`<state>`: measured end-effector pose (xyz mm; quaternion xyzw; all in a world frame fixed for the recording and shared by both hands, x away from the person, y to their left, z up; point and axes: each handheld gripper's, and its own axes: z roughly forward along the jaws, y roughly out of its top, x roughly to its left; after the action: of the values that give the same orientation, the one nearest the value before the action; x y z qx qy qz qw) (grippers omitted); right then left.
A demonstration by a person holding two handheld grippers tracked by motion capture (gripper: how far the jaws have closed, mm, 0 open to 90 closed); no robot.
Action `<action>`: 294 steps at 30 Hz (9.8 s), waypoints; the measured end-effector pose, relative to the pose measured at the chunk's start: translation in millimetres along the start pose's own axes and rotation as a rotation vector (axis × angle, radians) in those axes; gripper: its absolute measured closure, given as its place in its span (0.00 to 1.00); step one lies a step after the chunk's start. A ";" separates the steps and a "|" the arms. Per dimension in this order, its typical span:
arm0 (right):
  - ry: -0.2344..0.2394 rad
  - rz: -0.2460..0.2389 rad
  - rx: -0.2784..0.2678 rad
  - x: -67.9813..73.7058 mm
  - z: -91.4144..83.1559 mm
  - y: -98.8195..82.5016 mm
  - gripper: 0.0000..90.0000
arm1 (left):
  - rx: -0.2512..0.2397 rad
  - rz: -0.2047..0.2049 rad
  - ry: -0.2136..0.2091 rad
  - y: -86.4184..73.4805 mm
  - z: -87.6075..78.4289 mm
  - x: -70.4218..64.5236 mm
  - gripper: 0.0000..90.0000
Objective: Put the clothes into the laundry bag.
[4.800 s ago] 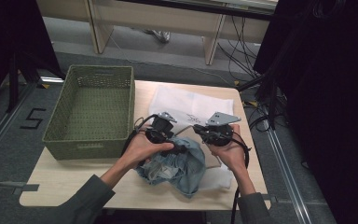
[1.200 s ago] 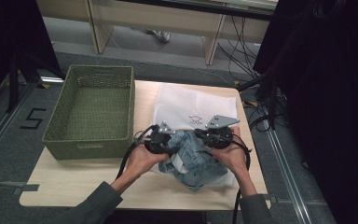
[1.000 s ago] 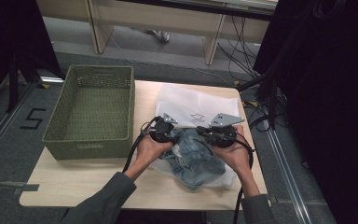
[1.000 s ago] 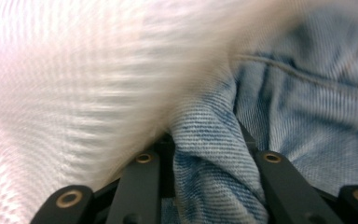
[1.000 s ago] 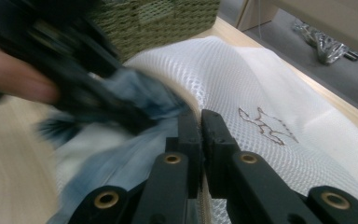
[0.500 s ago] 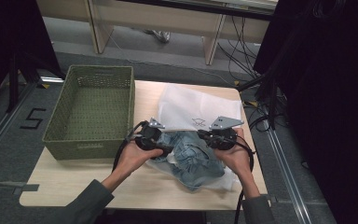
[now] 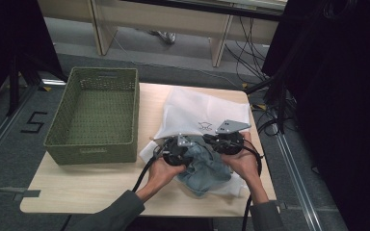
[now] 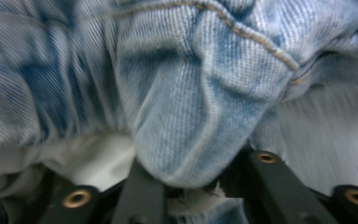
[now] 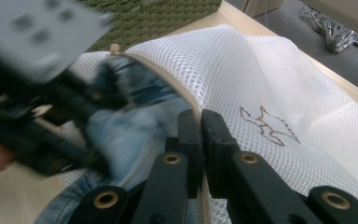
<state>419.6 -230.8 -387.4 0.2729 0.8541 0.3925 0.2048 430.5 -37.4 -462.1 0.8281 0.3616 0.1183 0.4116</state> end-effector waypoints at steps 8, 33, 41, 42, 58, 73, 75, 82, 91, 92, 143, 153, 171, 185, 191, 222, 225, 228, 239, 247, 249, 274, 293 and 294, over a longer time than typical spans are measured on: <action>-0.023 -0.024 -0.017 0.3 -9.2 6.3 0.98 | -0.006 -0.081 0.047 12.9 20.1 18.6 0.80; -0.017 -0.005 -0.001 -2.0 -3.6 2.3 0.98 | 0.166 0.249 0.127 -14.4 4.5 17.7 0.80; -0.014 0.003 0.008 -3.1 -6.4 0.3 0.98 | 0.068 0.100 0.155 6.7 19.6 29.8 0.85; -0.019 0.000 0.014 -2.4 -4.5 -1.1 0.98 | 0.082 0.107 0.154 3.4 23.2 30.8 0.83; -0.010 0.023 0.033 -4.5 -3.2 -8.3 0.95 | 0.093 0.124 -0.100 -44.8 -26.3 -18.1 0.37; -0.101 -0.034 0.168 -11.2 -20.3 -44.4 0.83 | 0.103 0.178 -0.155 -49.8 -9.1 -43.1 0.35; -0.086 -0.028 0.162 -10.7 -16.2 -45.2 0.88 | 0.093 0.190 -0.151 -47.9 -3.8 -47.1 0.33; -0.033 -0.033 0.151 -10.3 -12.7 -46.2 1.00 | 0.061 0.193 -0.170 -35.8 24.2 -63.5 0.34; -0.033 -0.021 0.098 -13.1 -38.3 -32.9 1.00 | 0.019 0.118 -0.032 6.8 58.3 -54.8 0.89; -0.030 -0.024 0.090 -13.3 -40.5 -31.8 1.00 | 0.000 0.075 -0.031 14.8 59.1 -49.1 0.89; -0.260 -0.126 0.167 23.2 20.0 -33.2 0.71 | 0.055 0.070 -0.047 -46.8 -26.7 21.2 0.34; -0.047 -0.092 0.161 34.2 4.0 -33.2 0.98 | 0.078 0.097 -0.060 -62.2 -37.8 22.0 0.30; -0.009 -0.094 0.150 54.8 -8.9 -39.3 0.75 | 0.047 0.102 -0.007 -52.4 -13.5 39.8 0.75; 0.038 -0.122 0.155 56.9 -0.1 -18.9 0.98 | -0.095 0.070 -0.032 -20.5 -12.5 16.0 0.89; 0.054 -0.120 0.165 58.9 1.6 -29.7 0.98 | -0.066 0.012 0.018 -26.1 15.1 27.8 0.88; 0.114 -0.071 0.266 60.8 25.4 -54.7 0.98 | 0.032 0.026 -0.106 -45.6 -7.3 36.6 0.85; 0.109 -0.057 0.278 61.6 26.7 -55.5 0.98 | 0.076 0.075 -0.085 -54.0 -7.6 40.6 0.87; 0.125 -0.070 0.286 59.6 29.0 -56.5 0.98 | 0.087 0.091 -0.082 -60.5 -0.7 42.1 0.93; 0.100 -0.053 0.339 53.5 38.1 -67.6 0.98 | 0.176 0.214 -0.087 -72.9 -23.3 15.6 0.98; 0.053 -0.121 0.367 50.2 48.3 -61.4 0.98 | 0.183 0.281 -0.067 -89.7 -42.3 -1.1 0.99; 0.019 -0.117 0.360 44.8 50.9 -58.6 0.98 | 0.180 0.284 -0.074 -89.6 -42.2 -1.1 0.99; -0.061 -0.068 0.244 7.1 28.7 -36.3 0.98 | 0.177 0.266 -0.069 -91.2 -43.0 -4.0 0.99; 0.100 -0.122 0.430 46.6 47.9 -68.0 0.98 | 0.189 0.265 -0.120 -93.8 -43.6 -24.1 0.98; 0.095 -0.132 0.425 45.1 47.2 -68.5 0.98 | 0.181 0.278 -0.117 -93.4 -43.5 -27.4 0.98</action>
<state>390.7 -213.3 -475.8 0.2344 0.9423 0.2020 0.1274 342.7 6.8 -503.5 0.9094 0.2282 0.0928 0.3352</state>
